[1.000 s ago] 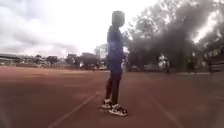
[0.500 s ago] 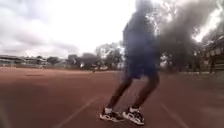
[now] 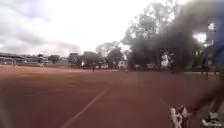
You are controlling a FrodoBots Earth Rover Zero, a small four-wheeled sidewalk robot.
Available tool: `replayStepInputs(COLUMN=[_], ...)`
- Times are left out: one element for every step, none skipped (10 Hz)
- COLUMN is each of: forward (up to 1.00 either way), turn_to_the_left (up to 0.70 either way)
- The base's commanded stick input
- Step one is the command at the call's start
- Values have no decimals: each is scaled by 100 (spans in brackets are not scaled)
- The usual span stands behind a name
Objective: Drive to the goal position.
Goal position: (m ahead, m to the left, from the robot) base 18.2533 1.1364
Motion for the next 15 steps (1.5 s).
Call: replayStepInputs(forward=[85, 85, 85, 85, 85, 85, 85, 85, 85, 85, 85, 85, 85, 85, 85], turn_to_the_left=[0, 0, 0, 0, 0, 0, 0, 0, -7, -16, -19, -22, -25, -27, -30])
